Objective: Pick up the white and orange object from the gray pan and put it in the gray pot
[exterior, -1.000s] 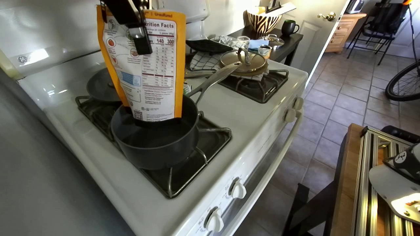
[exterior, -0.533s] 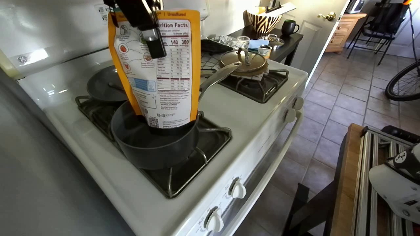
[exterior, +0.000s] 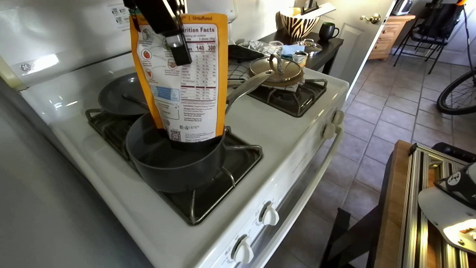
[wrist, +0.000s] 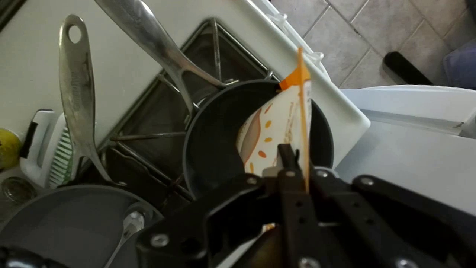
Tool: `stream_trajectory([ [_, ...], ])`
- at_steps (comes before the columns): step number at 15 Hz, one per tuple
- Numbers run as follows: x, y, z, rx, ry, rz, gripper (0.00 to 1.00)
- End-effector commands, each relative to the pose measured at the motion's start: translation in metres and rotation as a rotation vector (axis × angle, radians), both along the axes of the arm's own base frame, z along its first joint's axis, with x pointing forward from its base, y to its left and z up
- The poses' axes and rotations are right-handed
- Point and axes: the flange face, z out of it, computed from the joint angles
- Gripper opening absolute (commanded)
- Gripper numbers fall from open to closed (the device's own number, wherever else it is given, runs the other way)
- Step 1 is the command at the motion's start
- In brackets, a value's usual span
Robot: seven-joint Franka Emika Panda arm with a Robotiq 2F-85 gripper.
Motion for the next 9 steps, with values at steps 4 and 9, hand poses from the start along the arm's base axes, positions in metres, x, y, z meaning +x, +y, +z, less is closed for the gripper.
stream_trajectory([
  [4,0.003,0.002,-0.001,-0.026,-0.023,-0.003,0.43],
  [9,0.006,-0.006,0.018,-0.029,-0.111,-0.067,0.8],
])
